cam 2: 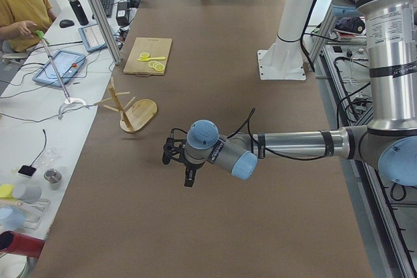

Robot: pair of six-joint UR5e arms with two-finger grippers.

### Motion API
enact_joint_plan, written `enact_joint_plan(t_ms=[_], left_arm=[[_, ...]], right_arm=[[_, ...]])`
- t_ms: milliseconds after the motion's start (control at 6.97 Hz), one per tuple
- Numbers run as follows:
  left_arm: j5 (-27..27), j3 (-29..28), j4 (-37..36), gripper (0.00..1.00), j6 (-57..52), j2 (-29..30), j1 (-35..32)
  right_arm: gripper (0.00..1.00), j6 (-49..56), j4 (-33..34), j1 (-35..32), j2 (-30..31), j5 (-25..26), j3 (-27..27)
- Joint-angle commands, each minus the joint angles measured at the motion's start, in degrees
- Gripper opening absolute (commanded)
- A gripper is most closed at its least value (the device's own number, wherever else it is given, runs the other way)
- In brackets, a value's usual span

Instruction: Hang cup on storage rack

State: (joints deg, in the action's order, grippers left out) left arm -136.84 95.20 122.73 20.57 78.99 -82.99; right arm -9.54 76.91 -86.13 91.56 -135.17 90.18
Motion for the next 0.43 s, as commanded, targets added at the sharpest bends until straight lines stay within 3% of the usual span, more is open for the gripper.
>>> enact_joint_plan(t_ms=[0,287], left_arm=[[0.17,-0.1,0.83,0.98,-0.26,-0.68,-0.24],[0.17,-0.53,1.54,0.98,0.53,-1.12,0.02]], right_arm=[[1.0,-0.04,0.18,0.0,0.2,-0.53,-0.53],[1.0,0.05,-0.44,0.0,0.81,-2.8,-0.71]])
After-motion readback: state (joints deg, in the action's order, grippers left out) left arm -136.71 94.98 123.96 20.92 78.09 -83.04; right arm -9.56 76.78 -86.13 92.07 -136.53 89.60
